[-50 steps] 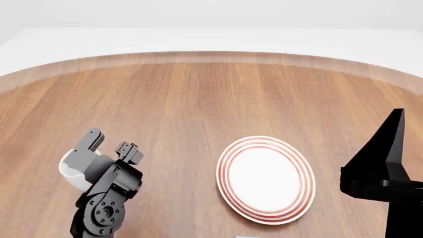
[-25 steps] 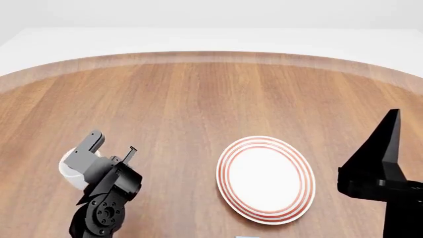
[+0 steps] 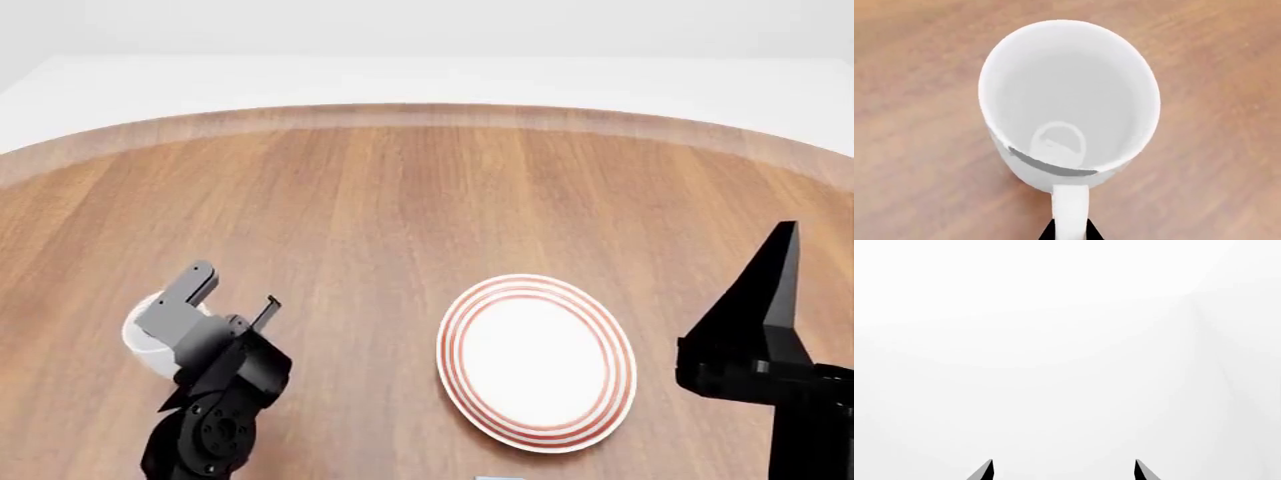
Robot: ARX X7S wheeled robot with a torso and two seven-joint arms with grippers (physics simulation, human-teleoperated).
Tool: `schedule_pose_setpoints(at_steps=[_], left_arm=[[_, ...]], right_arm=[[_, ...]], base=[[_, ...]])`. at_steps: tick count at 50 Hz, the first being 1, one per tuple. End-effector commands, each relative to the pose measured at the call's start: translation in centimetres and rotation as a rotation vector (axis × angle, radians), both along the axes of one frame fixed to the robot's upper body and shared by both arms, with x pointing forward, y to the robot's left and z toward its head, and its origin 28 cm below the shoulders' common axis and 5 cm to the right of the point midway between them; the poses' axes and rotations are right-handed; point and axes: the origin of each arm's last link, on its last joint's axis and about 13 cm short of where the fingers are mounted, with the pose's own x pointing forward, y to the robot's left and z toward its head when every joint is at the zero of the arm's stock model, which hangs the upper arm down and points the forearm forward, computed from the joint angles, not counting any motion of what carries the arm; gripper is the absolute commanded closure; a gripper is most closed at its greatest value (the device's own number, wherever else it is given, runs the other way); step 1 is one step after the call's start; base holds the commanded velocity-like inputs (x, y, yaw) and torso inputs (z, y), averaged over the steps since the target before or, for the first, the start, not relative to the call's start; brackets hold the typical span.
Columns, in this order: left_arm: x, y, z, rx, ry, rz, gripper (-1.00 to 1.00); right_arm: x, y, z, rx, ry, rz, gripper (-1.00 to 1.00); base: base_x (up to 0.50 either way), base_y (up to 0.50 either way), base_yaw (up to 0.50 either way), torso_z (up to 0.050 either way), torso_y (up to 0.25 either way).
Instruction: Pick up the white mug and put it on the plate, and put the chocolate pudding to the right of the plate.
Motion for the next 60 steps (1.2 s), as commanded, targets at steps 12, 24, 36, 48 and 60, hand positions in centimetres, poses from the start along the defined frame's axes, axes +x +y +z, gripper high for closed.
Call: schedule_pose_setpoints(at_steps=[12,24,36,48,60], left_arm=[[-4.1,-2.4,9.2,0.423,-0.463,-0.808,1.0],[-8.3,-3.9,11.7,0.596,-0.577,-1.217,1.0],[-8.0,-3.7,11.8,0.586,-0.504,-1.496,1.0],[-5.3,-3.6,11.9,0.536,-0.319,-1.592,1.0],[-4.4,-5.4,10.5,0.451,-0.264,-1.677,1.0]], right_arm=[[-0.2,0.0,0.2,-0.017,-0.012,-0.013,-1.0],[-0.2,0.0,0.3,-0.016,-0.015,-0.011,-1.0],[-0.2,0.1,0.4,-0.019,-0.017,-0.007,-1.0],[-0.2,0.1,0.4,-0.019,-0.016,-0.007,-1.0],[-0.1,0.1,0.2,-0.018,-0.013,-0.005,-1.0]], base=[[0.0,0.0,0.0,0.0,0.0],[0.0,0.0,0.0,0.0,0.0],[0.0,0.0,0.0,0.0,0.0],[0.0,0.0,0.0,0.0,0.0],[0.0,0.0,0.0,0.0,0.0]])
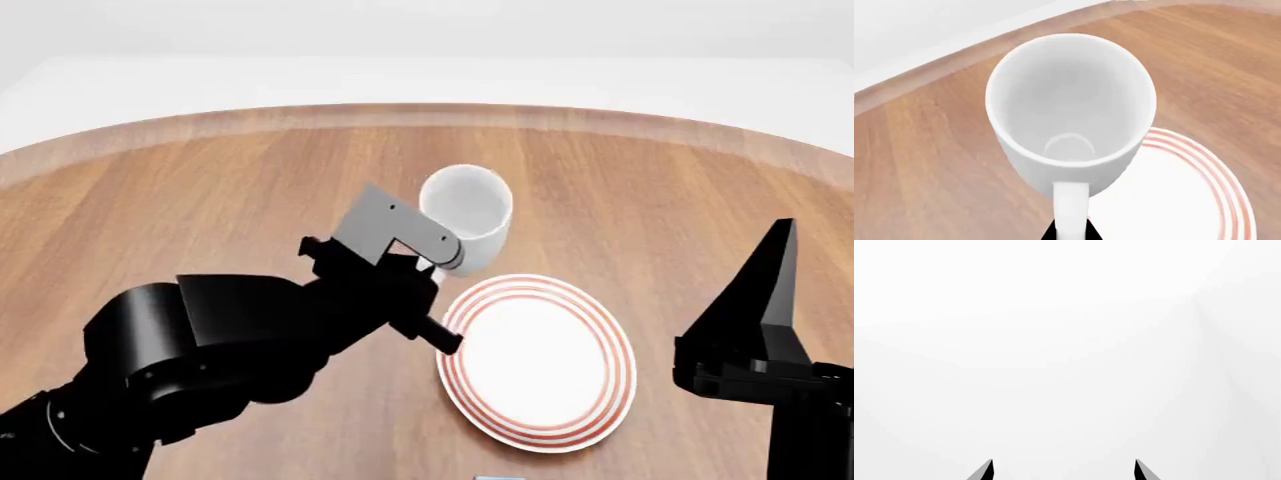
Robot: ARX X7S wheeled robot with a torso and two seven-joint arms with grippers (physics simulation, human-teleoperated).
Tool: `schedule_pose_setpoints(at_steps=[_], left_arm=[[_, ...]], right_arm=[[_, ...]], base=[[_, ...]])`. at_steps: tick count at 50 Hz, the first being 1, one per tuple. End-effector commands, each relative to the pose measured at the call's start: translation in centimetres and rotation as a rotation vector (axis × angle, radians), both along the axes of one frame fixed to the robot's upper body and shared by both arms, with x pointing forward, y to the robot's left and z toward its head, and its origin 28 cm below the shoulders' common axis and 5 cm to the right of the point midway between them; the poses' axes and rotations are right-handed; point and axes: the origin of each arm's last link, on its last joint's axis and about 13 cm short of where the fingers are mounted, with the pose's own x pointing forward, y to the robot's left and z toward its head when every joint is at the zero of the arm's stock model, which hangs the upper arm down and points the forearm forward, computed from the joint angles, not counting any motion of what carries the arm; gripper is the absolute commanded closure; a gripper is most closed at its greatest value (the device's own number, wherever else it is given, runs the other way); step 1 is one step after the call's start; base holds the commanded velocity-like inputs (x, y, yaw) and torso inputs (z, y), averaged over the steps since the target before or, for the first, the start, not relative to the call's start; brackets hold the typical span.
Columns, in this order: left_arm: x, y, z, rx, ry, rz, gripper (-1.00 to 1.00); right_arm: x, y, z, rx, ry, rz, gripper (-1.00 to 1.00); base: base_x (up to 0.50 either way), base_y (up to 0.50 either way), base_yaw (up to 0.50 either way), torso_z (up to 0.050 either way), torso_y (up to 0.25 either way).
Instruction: Pick up the white mug and put it on the plate, and put the chocolate pudding to the right of the plate.
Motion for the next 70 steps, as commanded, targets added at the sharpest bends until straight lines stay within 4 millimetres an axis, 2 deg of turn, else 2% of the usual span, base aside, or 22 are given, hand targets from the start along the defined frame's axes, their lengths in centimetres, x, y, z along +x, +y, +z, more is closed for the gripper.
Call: schedule_pose_setpoints(at_steps=[1,9,14,34,43,56,70], left_arm=[[1.0,-1.5,-0.2,-0.009,0.067,-0.082,1.0],[1.4,-2.5,-0.8,0.001,0.084,-0.103,1.0],[2.1,-3.5,-2.3,-0.011,0.115,-0.108,1.0],[3.3,-6.0,-5.5,-0.034,0.217,-0.129,1.0],[4.2,-6.7,-5.6,-0.029,0.225,-0.119,1.0],[4.5,-8.0,-6.1,-0.018,0.24,-0.142,1.0],[4.7,-8.6,-6.5,-0.014,0.259,-0.146,1.0]], right_arm=[[0.0,-0.2,0.0,-0.014,-0.01,-0.009,-1.0],[-0.1,-0.1,-0.1,-0.012,-0.008,-0.007,-1.0],[-0.2,-0.2,0.0,-0.011,-0.014,-0.006,-1.0],[-0.2,-0.4,-0.1,-0.01,-0.014,-0.01,-1.0],[-0.1,-0.6,-0.2,-0.01,-0.009,-0.014,-1.0],[-0.2,-1.0,-0.2,-0.002,-0.011,-0.026,-1.0],[-0.3,-1.2,-0.3,0.003,-0.005,-0.026,-1.0]], base=[[0.0,0.0,0.0,0.0,0.0],[0.0,0.0,0.0,0.0,0.0],[0.0,0.0,0.0,0.0,0.0],[0.0,0.0,0.0,0.0,0.0],[0.0,0.0,0.0,0.0,0.0],[0.0,0.0,0.0,0.0,0.0],[0.0,0.0,0.0,0.0,0.0]])
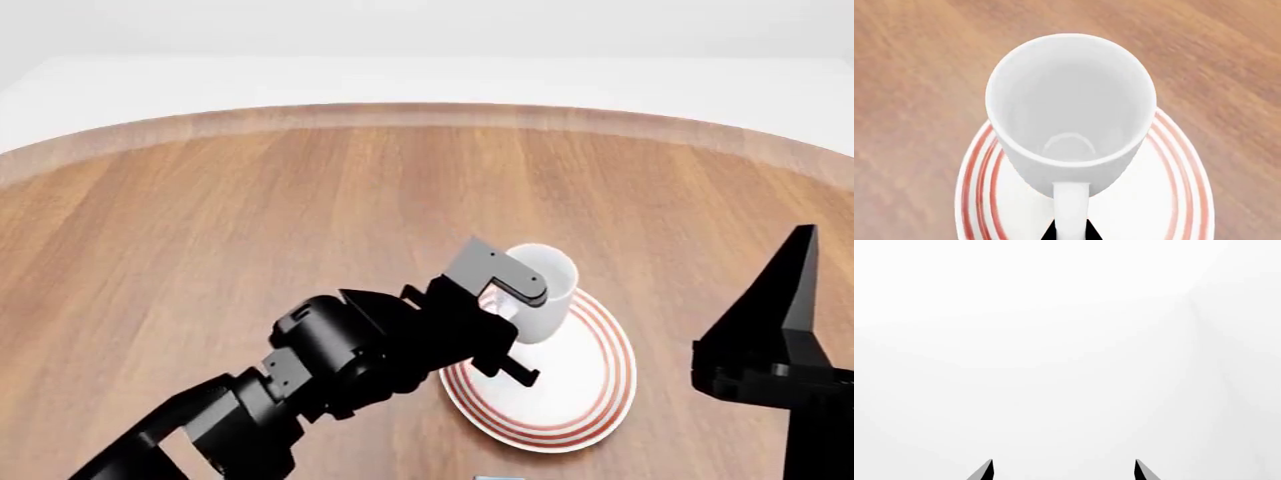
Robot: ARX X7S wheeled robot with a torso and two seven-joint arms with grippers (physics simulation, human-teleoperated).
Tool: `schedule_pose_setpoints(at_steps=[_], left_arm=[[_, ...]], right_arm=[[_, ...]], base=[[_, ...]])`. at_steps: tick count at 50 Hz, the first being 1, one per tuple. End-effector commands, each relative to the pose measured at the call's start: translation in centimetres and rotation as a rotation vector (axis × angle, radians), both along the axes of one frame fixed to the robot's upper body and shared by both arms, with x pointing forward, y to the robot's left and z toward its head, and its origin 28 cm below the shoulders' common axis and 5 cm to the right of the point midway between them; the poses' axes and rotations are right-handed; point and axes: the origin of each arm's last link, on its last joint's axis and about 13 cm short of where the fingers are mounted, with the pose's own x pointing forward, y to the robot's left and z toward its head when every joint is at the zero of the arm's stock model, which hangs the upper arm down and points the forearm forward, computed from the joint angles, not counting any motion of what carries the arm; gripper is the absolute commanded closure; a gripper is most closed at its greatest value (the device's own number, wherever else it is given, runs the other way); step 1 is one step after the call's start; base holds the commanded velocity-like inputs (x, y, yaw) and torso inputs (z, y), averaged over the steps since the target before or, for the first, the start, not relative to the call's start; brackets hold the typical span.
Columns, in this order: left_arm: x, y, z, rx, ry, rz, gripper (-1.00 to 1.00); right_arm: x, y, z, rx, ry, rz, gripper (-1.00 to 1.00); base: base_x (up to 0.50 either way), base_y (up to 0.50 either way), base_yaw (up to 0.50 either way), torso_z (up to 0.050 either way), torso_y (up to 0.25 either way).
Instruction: Pick up the white mug and put it on the plate, and put the chocolate pudding to the right of the plate.
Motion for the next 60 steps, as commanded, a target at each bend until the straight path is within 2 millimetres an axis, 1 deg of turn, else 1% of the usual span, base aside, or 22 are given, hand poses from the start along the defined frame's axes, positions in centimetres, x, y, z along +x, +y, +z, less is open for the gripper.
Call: schedule_pose_setpoints(at_steps=[1,12,24,39,40,54,58,60], left_arm=[[0.3,-1.3,0.1,-0.039,0.01,-0.024,1.0],[0.5,-1.6,-0.5,-0.052,0.039,-0.026,1.0],[0.6,-1.8,-2.0,-0.027,0.085,-0.021,1.0],[0.3,-1.8,-3.4,-0.001,0.094,-0.005,1.0],[0.4,-1.7,-3.4,0.004,0.092,0.005,-1.0],[0.2,-1.8,-3.9,0.014,0.076,0.01,-1.0],[0.1,-1.9,-3.9,0.014,0.068,0.009,-1.0],[-0.2,-1.8,-3.7,0.015,0.055,0.007,-1.0]], right_arm=[[-0.2,-0.3,0.0,-0.01,-0.01,-0.014,-1.0],[-0.2,-0.4,0.0,-0.008,-0.009,-0.014,-1.0],[-0.2,-0.5,0.0,-0.008,-0.009,-0.014,-1.0],[-0.3,-0.5,-0.3,-0.009,-0.003,-0.011,-1.0],[-0.3,-0.4,-0.3,-0.011,-0.003,-0.01,-1.0],[-0.2,-0.3,-0.4,-0.012,-0.001,-0.006,-1.0],[-0.1,-0.2,-0.5,-0.012,0.001,-0.005,-1.0],[-0.2,-0.2,-0.6,-0.013,0.002,-0.006,-1.0]], base=[[0.0,0.0,0.0,0.0,0.0],[0.0,0.0,0.0,0.0,0.0],[0.0,0.0,0.0,0.0,0.0],[0.0,0.0,0.0,0.0,0.0],[0.0,0.0,0.0,0.0,0.0],[0.0,0.0,0.0,0.0,0.0],[0.0,0.0,0.0,0.0,0.0],[0.0,0.0,0.0,0.0,0.0]])
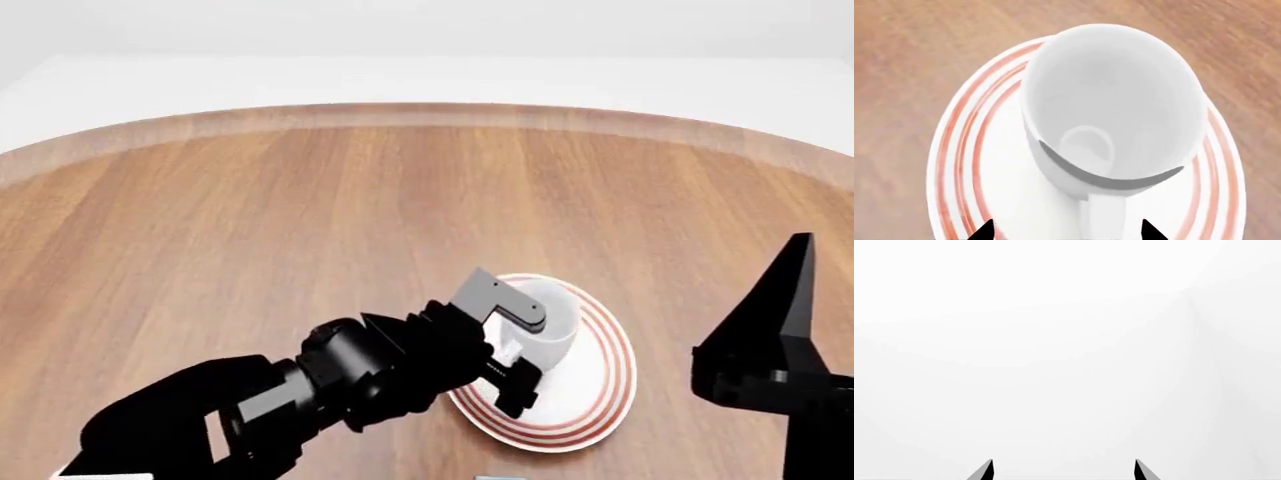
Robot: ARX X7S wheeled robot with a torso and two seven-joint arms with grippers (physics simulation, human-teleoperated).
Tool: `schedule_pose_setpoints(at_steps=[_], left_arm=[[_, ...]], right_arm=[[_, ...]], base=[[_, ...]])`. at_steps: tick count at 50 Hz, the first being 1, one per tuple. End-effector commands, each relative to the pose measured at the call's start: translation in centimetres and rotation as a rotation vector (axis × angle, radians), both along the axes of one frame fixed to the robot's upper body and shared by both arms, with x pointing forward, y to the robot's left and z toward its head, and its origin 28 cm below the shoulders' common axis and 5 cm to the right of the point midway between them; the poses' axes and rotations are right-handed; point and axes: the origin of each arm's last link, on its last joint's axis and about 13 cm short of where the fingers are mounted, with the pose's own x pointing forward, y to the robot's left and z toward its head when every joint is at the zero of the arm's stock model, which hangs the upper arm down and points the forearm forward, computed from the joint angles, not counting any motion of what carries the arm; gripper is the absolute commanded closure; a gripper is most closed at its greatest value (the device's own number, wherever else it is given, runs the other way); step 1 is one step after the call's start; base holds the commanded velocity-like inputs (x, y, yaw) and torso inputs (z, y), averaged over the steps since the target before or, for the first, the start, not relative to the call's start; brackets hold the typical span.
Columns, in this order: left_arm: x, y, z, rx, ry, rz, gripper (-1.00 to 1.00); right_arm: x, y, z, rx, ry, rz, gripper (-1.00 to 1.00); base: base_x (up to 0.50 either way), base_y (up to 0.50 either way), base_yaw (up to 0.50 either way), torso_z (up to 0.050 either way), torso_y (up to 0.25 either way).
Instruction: Pick up the white mug and put it on the plate, and put the chocolate pudding to the right of the plate.
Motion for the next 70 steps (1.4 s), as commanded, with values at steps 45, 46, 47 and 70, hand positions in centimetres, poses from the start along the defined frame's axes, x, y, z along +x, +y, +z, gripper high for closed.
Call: schedule_pose_setpoints(at_steps=[45,46,47,70], left_arm=[[-10.2,6.3,9.2,-0.21,-0.381,-0.065,-1.0],[-10.3,6.4,9.3,-0.216,-0.38,-0.063,-1.0],[-10.3,6.7,9.5,-0.225,-0.387,-0.059,-1.0],[-10.3,11.0,9.5,-0.304,-0.489,0.092,-1.0]], right_arm=[[-0.3,0.6,0.1,-0.029,-0.007,-0.004,-1.0],[-0.3,0.6,0.1,-0.029,-0.007,-0.004,-1.0],[-0.3,0.6,0.1,-0.03,-0.007,-0.004,-1.0],[-0.3,0.7,0.1,-0.038,-0.006,0.001,-1.0]], base=[[0.0,0.0,0.0,0.0,0.0],[0.0,0.0,0.0,0.0,0.0],[0.0,0.0,0.0,0.0,0.0],[0.0,0.0,0.0,0.0,0.0]])
